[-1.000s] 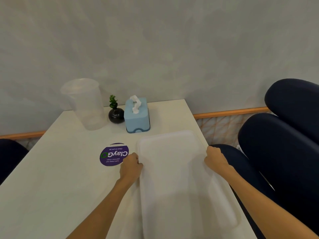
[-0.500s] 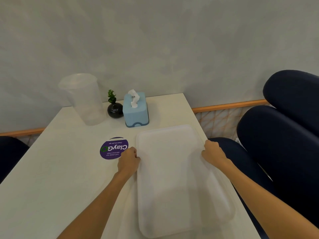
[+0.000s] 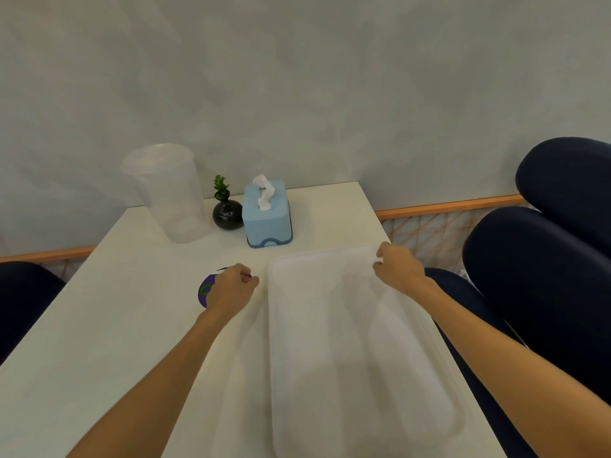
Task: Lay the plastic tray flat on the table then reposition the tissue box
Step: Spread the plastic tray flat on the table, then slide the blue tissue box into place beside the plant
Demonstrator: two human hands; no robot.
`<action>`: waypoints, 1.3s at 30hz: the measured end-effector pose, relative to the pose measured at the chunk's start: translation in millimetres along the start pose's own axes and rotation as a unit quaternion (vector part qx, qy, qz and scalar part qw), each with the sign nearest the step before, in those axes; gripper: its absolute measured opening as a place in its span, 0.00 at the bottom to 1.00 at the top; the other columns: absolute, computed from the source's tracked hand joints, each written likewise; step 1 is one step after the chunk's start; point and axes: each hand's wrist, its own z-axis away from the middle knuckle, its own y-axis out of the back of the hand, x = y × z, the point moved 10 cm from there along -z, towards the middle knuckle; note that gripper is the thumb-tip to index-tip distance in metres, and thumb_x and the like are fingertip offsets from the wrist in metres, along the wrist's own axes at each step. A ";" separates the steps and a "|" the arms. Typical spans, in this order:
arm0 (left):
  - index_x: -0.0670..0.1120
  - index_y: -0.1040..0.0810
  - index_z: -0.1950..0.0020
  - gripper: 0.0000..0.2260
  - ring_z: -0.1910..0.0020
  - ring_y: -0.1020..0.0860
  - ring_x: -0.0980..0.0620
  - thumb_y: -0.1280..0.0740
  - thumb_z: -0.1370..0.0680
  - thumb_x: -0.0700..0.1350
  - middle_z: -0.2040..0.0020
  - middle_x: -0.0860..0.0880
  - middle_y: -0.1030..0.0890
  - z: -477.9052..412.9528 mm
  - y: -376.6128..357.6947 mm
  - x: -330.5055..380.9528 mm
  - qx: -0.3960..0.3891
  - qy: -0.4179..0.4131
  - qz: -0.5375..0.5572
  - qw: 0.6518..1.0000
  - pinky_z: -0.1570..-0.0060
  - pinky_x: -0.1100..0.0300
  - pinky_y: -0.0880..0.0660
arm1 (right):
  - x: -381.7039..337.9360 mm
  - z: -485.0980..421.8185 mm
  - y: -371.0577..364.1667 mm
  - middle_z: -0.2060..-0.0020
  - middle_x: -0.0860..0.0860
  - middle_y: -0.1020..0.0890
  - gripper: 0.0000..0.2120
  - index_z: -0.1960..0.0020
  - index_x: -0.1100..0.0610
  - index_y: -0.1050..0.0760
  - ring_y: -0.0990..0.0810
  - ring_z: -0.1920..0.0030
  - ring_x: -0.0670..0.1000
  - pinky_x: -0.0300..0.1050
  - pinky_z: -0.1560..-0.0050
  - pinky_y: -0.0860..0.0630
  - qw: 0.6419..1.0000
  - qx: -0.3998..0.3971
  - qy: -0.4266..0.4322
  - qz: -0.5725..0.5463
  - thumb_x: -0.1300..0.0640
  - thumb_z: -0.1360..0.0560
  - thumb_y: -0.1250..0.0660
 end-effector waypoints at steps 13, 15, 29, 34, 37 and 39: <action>0.43 0.30 0.32 0.22 0.38 0.25 0.40 0.35 0.22 0.51 0.35 0.39 0.24 -95.0 39.6 21.2 0.059 0.072 0.164 0.982 0.36 0.45 0.27 | -117.5 -82.2 -27.5 0.41 0.60 0.22 0.17 0.35 0.61 0.30 0.22 0.49 0.57 0.47 0.51 0.27 0.988 -0.056 0.076 -0.124 0.59 0.22 0.39; 0.42 0.30 0.31 0.22 0.37 0.26 0.40 0.36 0.22 0.50 0.34 0.39 0.25 -110.9 33.3 24.5 0.049 0.076 0.179 0.980 0.35 0.44 0.27 | -128.4 -97.9 -34.8 0.40 0.60 0.22 0.17 0.35 0.61 0.30 0.22 0.47 0.57 0.48 0.48 0.25 0.981 -0.069 0.072 -0.166 0.59 0.22 0.39; 0.49 0.37 0.26 0.26 0.40 0.28 0.48 0.37 0.22 0.55 0.36 0.48 0.27 -211.3 -24.8 35.9 -0.109 0.062 0.218 0.968 0.41 0.51 0.29 | -154.3 -223.3 -55.9 0.37 0.57 0.25 0.18 0.31 0.56 0.32 0.28 0.49 0.50 0.41 0.48 0.33 0.942 -0.066 0.022 -0.329 0.55 0.20 0.41; 0.54 0.33 0.28 0.22 0.45 0.23 0.56 0.37 0.22 0.55 0.44 0.56 0.21 -208.8 -29.1 59.7 -0.212 0.001 0.210 0.954 0.46 0.57 0.26 | -159.5 -238.6 -36.0 0.33 0.56 0.27 0.24 0.28 0.54 0.36 0.27 0.38 0.54 0.43 0.43 0.33 0.933 -0.067 0.036 -0.351 0.49 0.21 0.39; 0.52 0.32 0.28 0.23 0.39 0.24 0.50 0.38 0.22 0.56 0.37 0.51 0.23 -214.7 -27.6 66.5 -0.184 -0.032 0.162 0.969 0.43 0.57 0.26 | -155.0 -246.4 -42.4 0.32 0.54 0.28 0.27 0.28 0.52 0.35 0.29 0.33 0.55 0.45 0.39 0.33 0.934 -0.082 0.018 -0.348 0.45 0.24 0.36; 0.49 0.33 0.28 0.26 0.39 0.27 0.49 0.40 0.22 0.60 0.35 0.49 0.26 -212.0 -25.5 58.6 -0.120 -0.009 0.131 0.984 0.43 0.54 0.27 | -147.5 -246.2 -50.2 0.32 0.53 0.27 0.27 0.30 0.52 0.33 0.27 0.37 0.54 0.45 0.44 0.33 0.943 -0.095 0.009 -0.319 0.44 0.26 0.35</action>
